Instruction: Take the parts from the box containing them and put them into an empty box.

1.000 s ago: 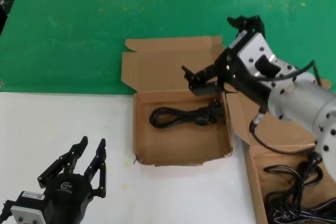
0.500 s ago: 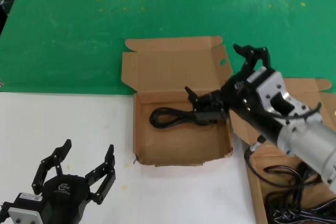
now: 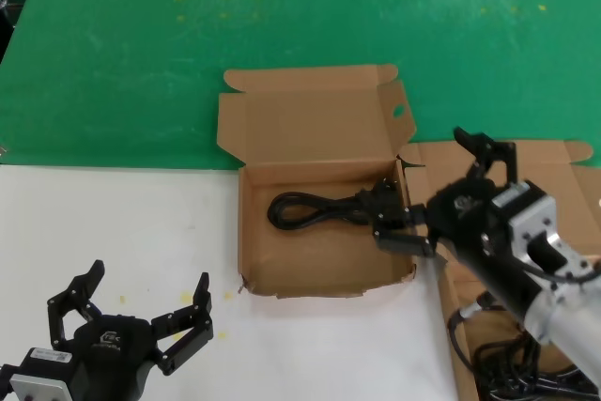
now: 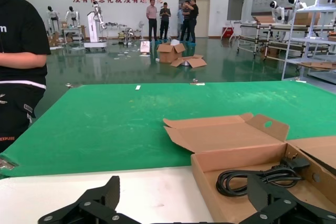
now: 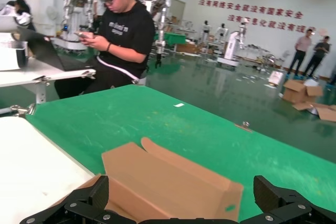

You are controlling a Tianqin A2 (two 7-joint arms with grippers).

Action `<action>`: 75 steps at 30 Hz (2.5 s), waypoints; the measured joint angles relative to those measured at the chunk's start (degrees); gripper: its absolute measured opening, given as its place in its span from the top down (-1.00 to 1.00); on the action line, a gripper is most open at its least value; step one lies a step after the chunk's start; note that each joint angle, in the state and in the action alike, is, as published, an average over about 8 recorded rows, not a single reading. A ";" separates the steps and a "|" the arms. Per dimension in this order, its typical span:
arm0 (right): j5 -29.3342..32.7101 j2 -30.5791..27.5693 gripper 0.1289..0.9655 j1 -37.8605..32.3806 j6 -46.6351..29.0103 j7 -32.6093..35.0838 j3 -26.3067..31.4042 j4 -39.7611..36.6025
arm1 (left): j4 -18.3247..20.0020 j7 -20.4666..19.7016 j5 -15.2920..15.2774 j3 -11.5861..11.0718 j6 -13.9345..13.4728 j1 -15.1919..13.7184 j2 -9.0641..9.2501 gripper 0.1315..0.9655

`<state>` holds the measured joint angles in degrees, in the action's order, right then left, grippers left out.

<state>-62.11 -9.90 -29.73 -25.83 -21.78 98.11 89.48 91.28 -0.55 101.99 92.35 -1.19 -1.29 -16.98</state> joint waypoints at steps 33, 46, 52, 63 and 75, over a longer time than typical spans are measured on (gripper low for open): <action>-31.49 -5.59 -1.00 22.80 19.82 16.71 -4.94 1.68 | 0.30 0.42 0.87 -0.52 0.91 0.99 -0.16 -1.00; -38.59 -6.85 -1.00 27.96 24.30 20.48 -6.06 2.06 | 0.37 0.52 1.07 -0.63 1.12 1.21 -0.19 -1.00; -38.62 -6.86 -1.00 27.99 24.32 20.51 -6.06 2.06 | 0.37 0.52 1.07 -0.63 1.12 1.21 -0.19 -1.00; -38.62 -6.86 -1.00 27.99 24.32 20.51 -6.06 2.06 | 0.37 0.52 1.07 -0.63 1.12 1.21 -0.19 -1.00; -38.62 -6.86 -1.00 27.99 24.32 20.51 -6.06 2.06 | 0.37 0.52 1.07 -0.63 1.12 1.21 -0.19 -1.00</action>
<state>-100.73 -16.76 -1.74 -1.51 -1.27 92.05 91.55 91.65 -0.03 103.07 91.71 -0.07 -0.07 -17.18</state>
